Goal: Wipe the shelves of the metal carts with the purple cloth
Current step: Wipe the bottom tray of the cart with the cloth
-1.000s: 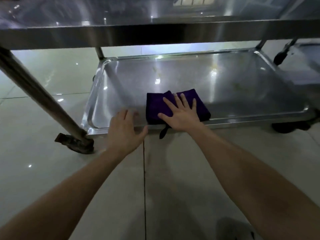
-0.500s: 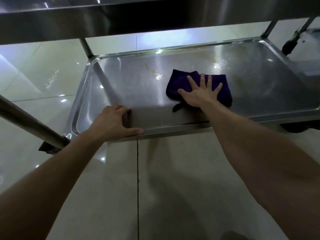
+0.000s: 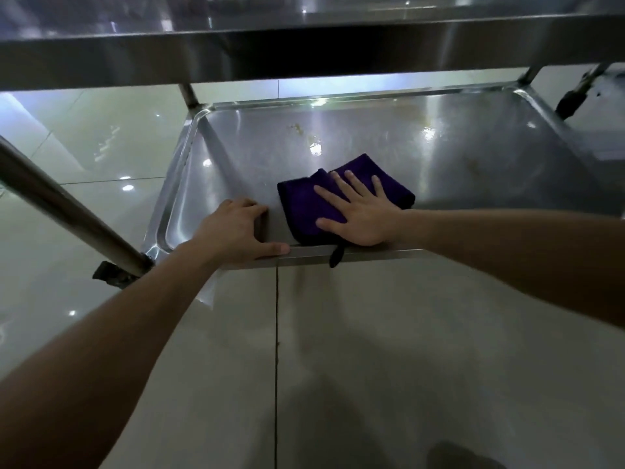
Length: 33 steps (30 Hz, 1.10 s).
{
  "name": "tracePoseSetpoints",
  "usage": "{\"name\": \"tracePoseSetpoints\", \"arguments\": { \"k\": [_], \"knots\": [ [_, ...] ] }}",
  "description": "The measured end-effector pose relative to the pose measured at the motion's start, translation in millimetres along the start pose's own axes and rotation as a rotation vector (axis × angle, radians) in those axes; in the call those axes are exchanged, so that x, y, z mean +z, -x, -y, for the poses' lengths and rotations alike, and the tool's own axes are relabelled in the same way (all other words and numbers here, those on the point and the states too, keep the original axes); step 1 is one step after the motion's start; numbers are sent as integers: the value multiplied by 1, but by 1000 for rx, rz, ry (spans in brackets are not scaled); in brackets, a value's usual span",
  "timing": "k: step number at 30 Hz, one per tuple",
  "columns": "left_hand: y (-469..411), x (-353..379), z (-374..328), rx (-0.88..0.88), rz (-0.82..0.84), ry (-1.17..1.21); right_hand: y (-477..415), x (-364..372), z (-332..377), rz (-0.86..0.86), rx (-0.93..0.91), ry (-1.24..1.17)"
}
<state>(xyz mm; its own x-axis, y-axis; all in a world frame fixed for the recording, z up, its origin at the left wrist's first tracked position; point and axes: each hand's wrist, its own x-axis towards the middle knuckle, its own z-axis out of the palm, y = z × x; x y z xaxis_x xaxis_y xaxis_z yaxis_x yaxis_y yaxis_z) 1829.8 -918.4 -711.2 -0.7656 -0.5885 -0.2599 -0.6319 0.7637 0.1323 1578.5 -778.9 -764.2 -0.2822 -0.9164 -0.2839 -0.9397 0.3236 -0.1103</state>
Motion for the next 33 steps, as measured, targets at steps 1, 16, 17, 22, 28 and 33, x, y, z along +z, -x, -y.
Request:
{"name": "tracePoseSetpoints", "arguments": {
  "k": [1, 16, 17, 22, 28, 33],
  "knots": [
    [-1, -4, -3, -13, 21, -1, 9, -2, -7, 20, -26, 11],
    [-34, -30, -130, 66, 60, 159, 68, 29, -92, -205, 125, -103],
    [-36, -27, -138, 95, 60, 134, 79, 30, -113, -196, 166, -112],
    [-50, -15, -180, 224, 54, -13, 131, 19, -208, -104, 410, -217],
    [-71, -15, -224, 144, 187, -118, 118, 23, -195, -152, 465, -177],
    [-76, -15, -219, 132, 206, -151, 86, 22, -157, -195, 461, -127]
  ]
}}
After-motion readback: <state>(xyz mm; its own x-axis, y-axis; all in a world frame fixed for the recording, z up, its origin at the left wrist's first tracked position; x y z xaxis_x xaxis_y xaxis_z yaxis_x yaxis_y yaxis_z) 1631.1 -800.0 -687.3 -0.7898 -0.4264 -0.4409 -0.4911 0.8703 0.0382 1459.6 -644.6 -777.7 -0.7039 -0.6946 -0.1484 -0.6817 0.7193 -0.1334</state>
